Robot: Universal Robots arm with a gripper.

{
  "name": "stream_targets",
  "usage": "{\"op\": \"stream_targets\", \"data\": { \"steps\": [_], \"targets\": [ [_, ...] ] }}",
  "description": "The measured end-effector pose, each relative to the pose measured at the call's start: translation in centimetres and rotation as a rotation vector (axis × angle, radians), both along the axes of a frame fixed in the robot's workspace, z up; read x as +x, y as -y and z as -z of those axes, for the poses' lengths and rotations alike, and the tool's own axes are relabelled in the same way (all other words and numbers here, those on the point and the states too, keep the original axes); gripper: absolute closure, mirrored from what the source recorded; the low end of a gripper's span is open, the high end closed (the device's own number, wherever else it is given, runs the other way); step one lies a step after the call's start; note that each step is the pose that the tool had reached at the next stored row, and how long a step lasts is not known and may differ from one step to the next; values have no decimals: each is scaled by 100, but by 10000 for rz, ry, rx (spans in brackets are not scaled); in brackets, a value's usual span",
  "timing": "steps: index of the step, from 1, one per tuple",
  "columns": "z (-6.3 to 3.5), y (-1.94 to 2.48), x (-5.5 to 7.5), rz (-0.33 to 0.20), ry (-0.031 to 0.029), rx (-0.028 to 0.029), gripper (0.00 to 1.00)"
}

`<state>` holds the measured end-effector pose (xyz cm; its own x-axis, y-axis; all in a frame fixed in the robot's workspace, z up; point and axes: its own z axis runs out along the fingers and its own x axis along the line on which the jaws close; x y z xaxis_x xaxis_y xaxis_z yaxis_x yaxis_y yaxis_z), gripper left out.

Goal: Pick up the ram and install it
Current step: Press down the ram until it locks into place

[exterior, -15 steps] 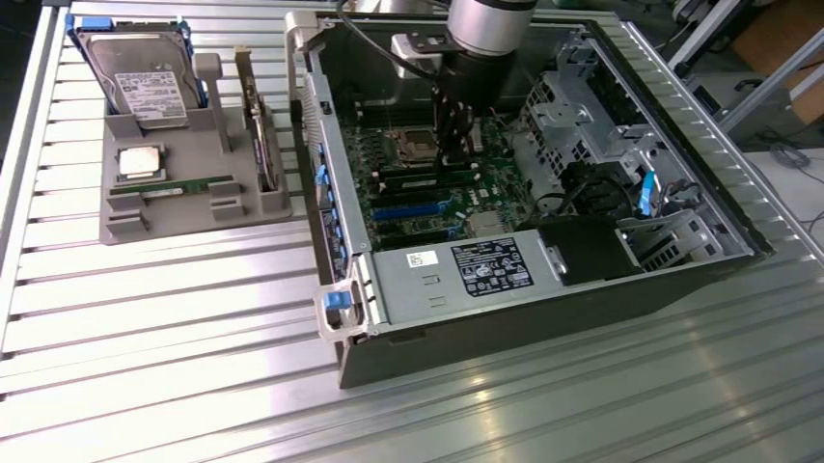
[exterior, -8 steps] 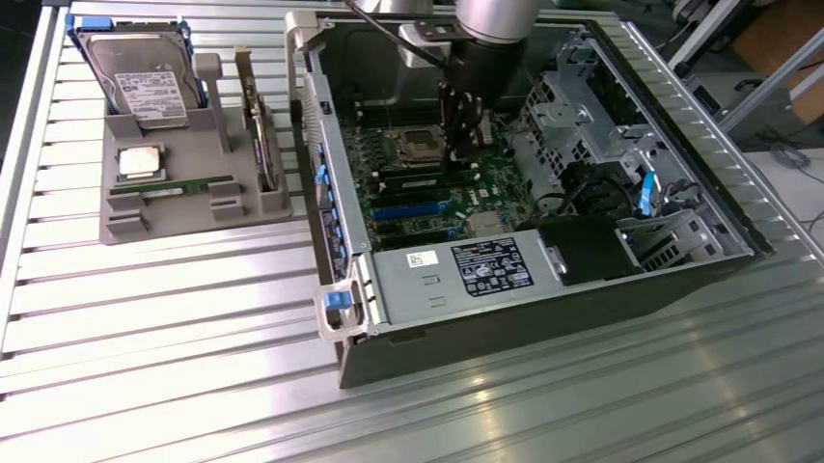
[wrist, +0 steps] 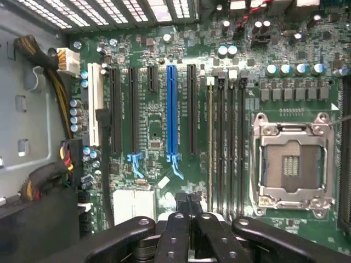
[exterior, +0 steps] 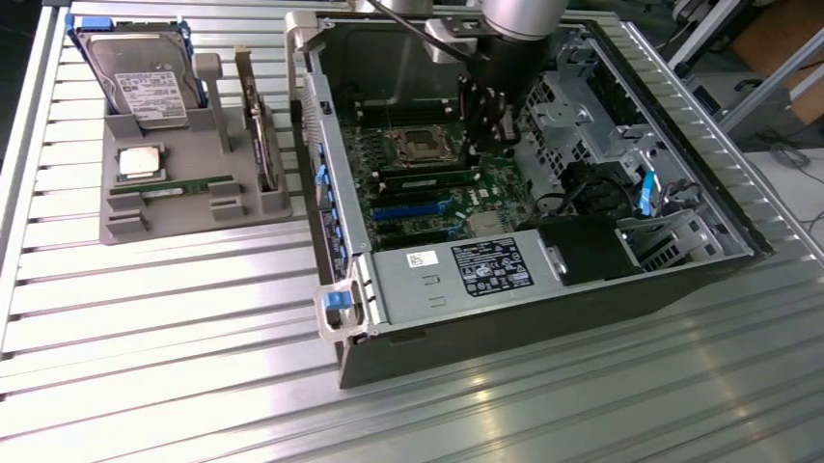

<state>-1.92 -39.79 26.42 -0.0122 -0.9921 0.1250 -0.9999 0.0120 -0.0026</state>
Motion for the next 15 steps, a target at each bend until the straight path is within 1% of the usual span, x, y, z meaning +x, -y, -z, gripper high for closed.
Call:
{"op": "stream_targets", "data": {
  "steps": [1, 2, 3, 4, 5, 6, 9, 12, 13, 15],
  "targets": [
    [-1, 0, 10, 0, -1, 173, 89],
    [-1, 0, 28, 0, -2, 499, 89],
    [-1, 0, 39, 1, -1, 718, 89],
    [-2, 0, 67, 1, -1, 1181, 89],
    [-8, 0, 82, 0, -2, 1374, 89],
    [-19, 1, 99, 0, -2, 1401, 89],
    [-43, 0, 178, -5, -2, 1408, 89],
    [-52, 1, 360, -4, -28, 1403, 89],
    [-79, 1, 394, -3, -28, 1406, 89],
    [-161, 1, 415, -4, -28, 1405, 89]
  ]
}}
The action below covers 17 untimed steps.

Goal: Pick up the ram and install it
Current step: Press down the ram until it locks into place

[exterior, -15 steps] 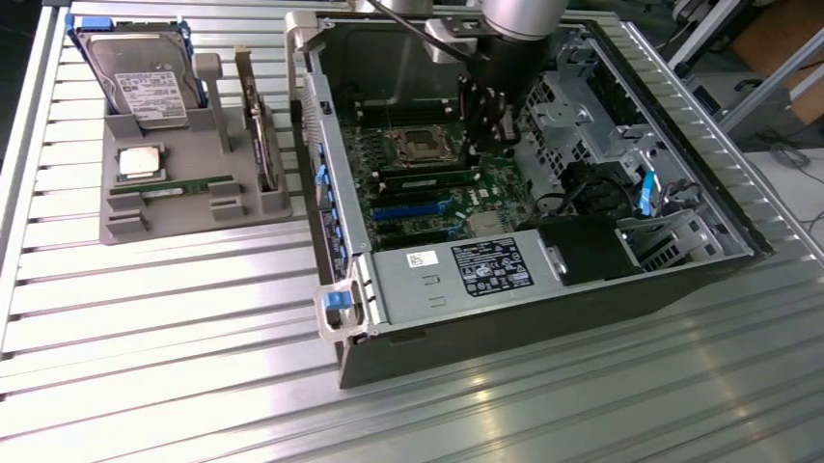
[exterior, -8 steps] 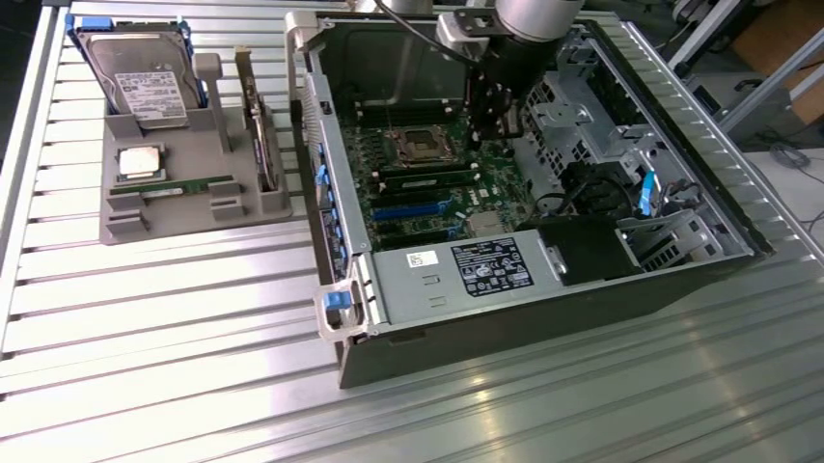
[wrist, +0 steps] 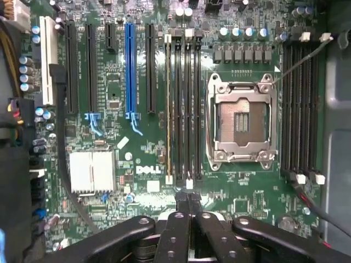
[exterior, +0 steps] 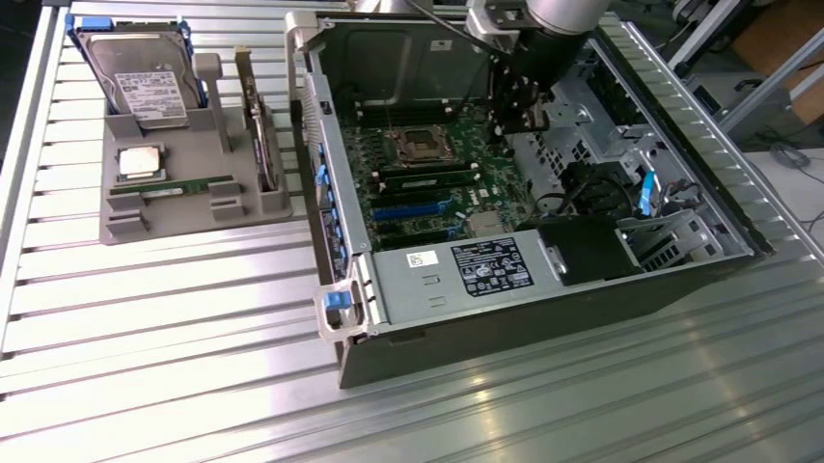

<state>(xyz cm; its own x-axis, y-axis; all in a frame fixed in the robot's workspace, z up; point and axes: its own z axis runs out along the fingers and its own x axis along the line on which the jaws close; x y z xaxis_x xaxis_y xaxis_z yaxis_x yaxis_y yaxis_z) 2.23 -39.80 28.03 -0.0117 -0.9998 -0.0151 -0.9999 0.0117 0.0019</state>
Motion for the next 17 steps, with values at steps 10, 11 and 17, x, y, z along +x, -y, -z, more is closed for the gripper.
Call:
{"op": "stream_targets", "data": {
  "steps": [10, 11, 17],
  "targets": [
    [-400, 0, 172, 0, 0, 1, 89],
    [-416, 0, 185, 0, 0, 1, 89],
    [-451, 0, 202, 0, 0, 1, 89]
  ]
}}
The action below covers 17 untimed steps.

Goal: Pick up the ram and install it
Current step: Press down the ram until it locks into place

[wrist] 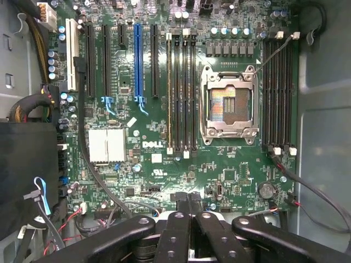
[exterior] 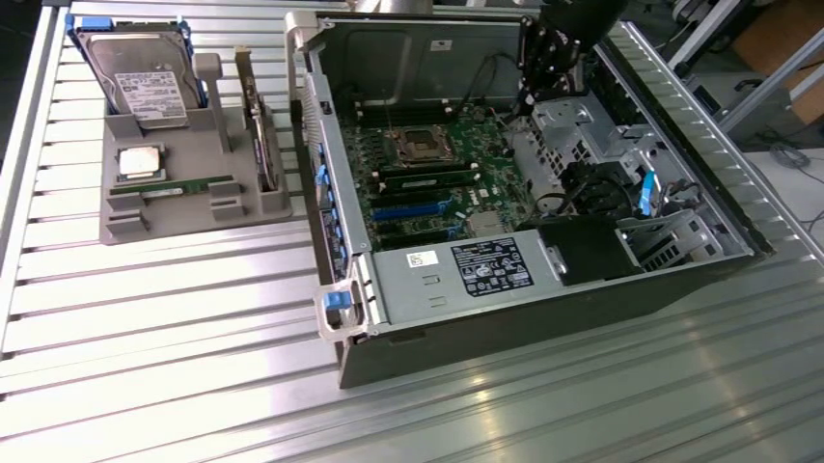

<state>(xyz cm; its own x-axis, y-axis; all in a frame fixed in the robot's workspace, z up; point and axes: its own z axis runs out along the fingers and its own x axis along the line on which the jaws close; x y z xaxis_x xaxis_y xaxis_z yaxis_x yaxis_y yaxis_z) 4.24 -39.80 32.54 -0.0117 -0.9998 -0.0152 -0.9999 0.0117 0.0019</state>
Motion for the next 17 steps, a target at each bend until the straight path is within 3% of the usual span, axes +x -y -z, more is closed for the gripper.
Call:
{"op": "stream_targets", "data": {
  "steps": [11, 17],
  "targets": [
    [0, 0, 0, 7, 0, 0, 89],
    [0, 0, 0, 657, 0, 1, 89]
  ]
}}
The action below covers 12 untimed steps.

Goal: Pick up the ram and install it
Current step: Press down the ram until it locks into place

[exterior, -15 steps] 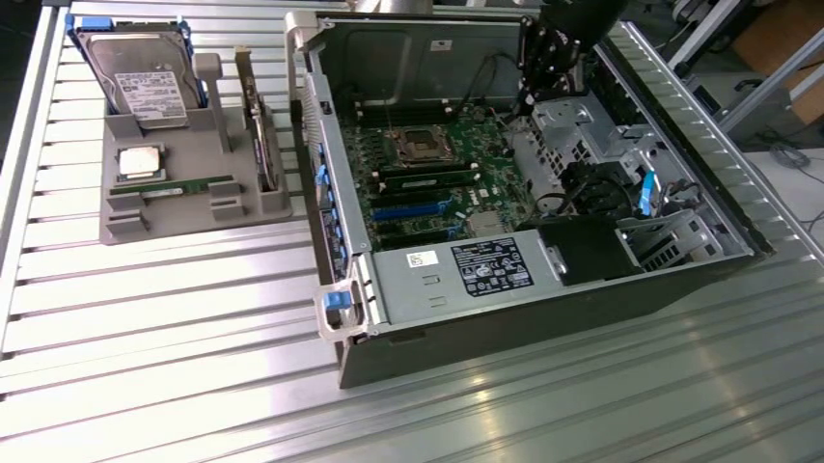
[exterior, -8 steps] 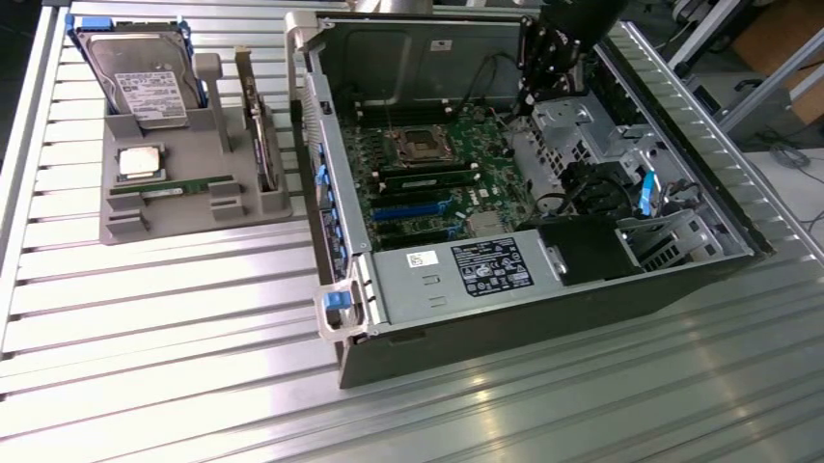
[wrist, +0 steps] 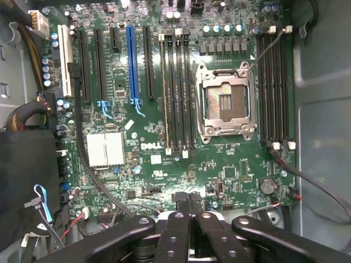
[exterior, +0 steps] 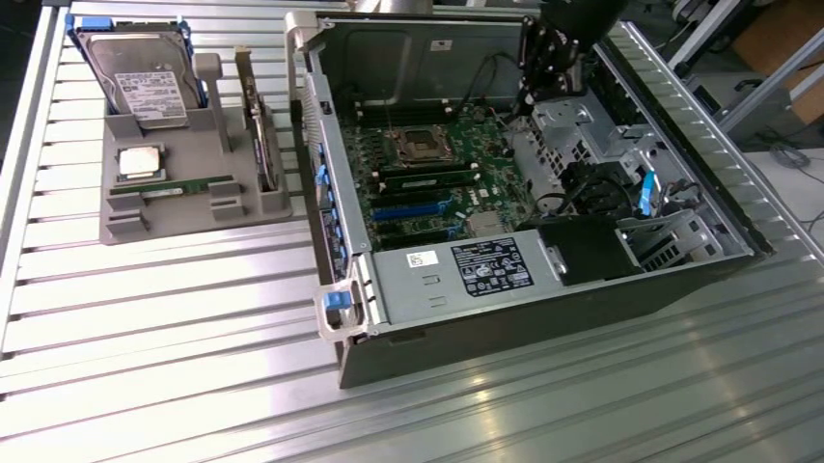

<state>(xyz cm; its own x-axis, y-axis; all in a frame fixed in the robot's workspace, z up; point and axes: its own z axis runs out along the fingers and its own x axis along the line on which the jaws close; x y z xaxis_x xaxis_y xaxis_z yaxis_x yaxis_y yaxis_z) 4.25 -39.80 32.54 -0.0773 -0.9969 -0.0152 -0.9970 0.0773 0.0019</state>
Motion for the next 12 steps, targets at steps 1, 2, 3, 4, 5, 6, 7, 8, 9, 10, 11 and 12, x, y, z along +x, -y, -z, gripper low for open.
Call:
{"op": "stream_targets", "data": {
  "steps": [1, 2, 3, 4, 5, 6, 7, 8, 9, 10, 11, 12],
  "targets": [
    [0, 0, 0, 139, 0, -1, 89],
    [0, 0, 0, 280, 0, 0, 89],
    [0, 0, 0, 393, 0, 0, 89],
    [0, 0, 0, 559, 0, -1, 89],
    [0, 0, 0, 718, 0, 0, 89],
    [0, 0, 0, 855, 0, -1, 89],
    [0, 0, 0, 918, 0, 0, 89],
    [0, 0, 0, 975, 0, -1, 89],
    [0, 0, 0, 1058, 0, 0, 89],
    [0, 0, 0, 1162, 0, 0, 89],
    [0, 0, 0, 1310, 0, -1, 89],
    [1, 0, 0, 1420, 0, 0, 89]
  ]
}}
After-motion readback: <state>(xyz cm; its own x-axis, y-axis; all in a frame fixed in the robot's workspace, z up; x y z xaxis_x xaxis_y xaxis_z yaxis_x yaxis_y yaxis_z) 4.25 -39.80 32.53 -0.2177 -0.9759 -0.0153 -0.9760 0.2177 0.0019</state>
